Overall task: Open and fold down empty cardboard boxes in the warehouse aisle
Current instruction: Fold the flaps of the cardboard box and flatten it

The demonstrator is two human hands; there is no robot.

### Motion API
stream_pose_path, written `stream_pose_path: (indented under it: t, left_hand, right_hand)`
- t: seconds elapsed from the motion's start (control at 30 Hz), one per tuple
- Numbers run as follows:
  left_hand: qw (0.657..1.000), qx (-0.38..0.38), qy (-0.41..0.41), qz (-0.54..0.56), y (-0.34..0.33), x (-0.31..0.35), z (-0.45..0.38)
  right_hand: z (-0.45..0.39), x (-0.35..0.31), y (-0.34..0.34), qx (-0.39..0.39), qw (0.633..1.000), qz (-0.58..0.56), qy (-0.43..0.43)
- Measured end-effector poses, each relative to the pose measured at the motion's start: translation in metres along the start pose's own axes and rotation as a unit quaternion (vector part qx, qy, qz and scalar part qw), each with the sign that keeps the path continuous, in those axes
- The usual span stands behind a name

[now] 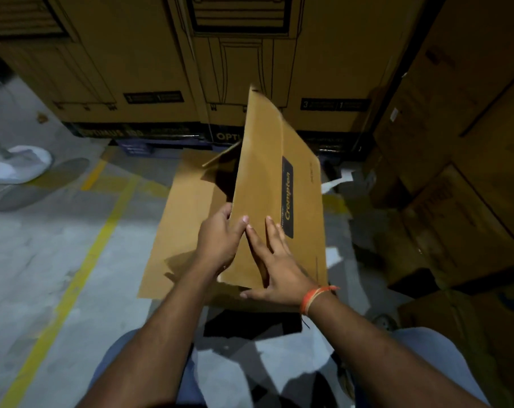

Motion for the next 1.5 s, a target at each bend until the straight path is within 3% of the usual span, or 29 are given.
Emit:
stream_pose_path:
  t: [0.13,0.33,0.57,1.1,1.27,1.37,1.5]
  left_hand:
    - [0.998,-0.059,0.036,0.000,-0.027,-0.023,-0.001]
    - [0.991,-0.131,0.023,0.008,-0.056,-0.016,-0.008]
    - [0.977,-0.212,0.020,0.011,-0.061,-0.020,-0.004]
    - [0.972,-0.225,-0.036,-0.060,-0.052,-0.013,0.043]
    - [0.954,-0.233,-0.049,-0.183,-0.034,-0.014,0.039]
    - [0.928,-0.244,-0.027,-0.279,-0.026,-0.025,0.036]
    - [0.927,-0.254,0.001,-0.276,-0.037,-0.042,0.038]
  right_hand:
    - [0.003,0.020,-0.014,-0.082,0.994,-0.041,-0.059]
    - [0.010,0.036,-0.001,-0.043,0.991,-0.077,-0.098]
    - [0.014,0.032,0.011,-0.006,0.991,-0.102,-0.081]
    - [0.031,0.002,0.019,0.059,0.989,-0.090,-0.101]
    - [0.046,0.023,0.031,0.102,0.973,-0.026,-0.204]
    - [0.055,0.049,0.040,0.051,0.945,0.064,-0.318]
    - [0.071,0.079,0.046,-0.002,0.915,0.108,-0.389]
Point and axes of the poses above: each hand's wrist, its own z-axis away from the middle knuckle, its own y-axis out of the back of the hand, x = y × z, the point moved 3 cm from there along -z, towards the middle knuckle, and after that the axes turned 15 degrees about z, right-handed, at the moved point
